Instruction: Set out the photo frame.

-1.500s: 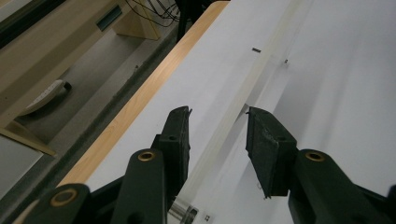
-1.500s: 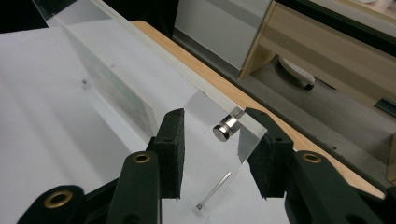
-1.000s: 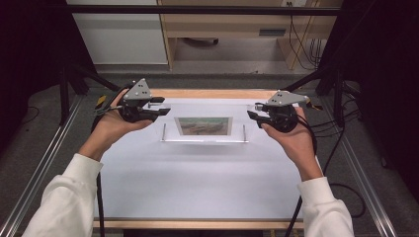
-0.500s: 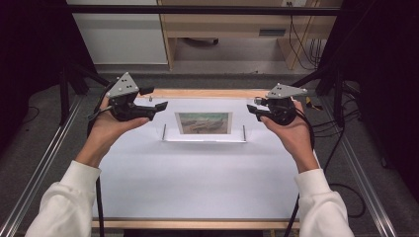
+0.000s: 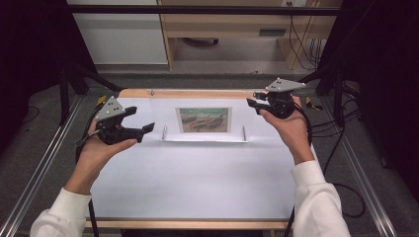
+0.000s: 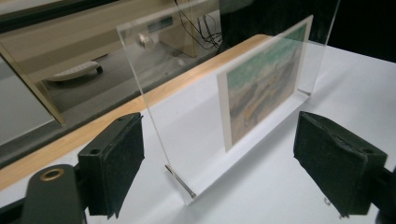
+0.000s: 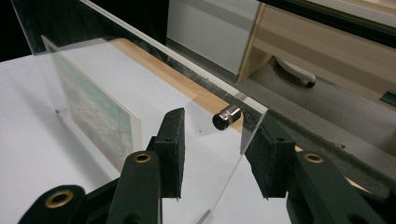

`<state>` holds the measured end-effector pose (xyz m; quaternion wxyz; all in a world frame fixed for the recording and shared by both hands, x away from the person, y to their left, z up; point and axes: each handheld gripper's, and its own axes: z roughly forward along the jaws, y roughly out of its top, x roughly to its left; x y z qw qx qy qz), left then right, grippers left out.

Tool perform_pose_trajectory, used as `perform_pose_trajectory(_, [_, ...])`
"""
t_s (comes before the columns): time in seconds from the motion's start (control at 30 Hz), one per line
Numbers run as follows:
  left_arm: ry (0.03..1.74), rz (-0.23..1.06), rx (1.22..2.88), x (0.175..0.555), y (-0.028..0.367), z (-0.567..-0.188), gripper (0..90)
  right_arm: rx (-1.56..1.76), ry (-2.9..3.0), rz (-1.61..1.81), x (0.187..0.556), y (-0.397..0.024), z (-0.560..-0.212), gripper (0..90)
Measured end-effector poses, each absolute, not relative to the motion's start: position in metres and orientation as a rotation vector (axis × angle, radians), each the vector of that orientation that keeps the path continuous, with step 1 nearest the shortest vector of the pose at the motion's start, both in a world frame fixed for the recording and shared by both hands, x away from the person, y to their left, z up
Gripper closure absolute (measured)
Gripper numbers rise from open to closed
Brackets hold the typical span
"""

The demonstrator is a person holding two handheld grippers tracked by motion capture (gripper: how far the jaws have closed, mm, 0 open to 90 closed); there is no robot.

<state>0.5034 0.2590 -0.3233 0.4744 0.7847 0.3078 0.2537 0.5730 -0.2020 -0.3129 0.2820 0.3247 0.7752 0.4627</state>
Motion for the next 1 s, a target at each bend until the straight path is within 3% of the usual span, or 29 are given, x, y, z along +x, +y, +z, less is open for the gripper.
perform_pose_trajectory(1.0, [0.851, 0.525, 1.914, 0.487, 0.281, -0.384, 15.9, 0.993, 2.051, 1.304, 0.602, -0.204, -0.323, 58.9])
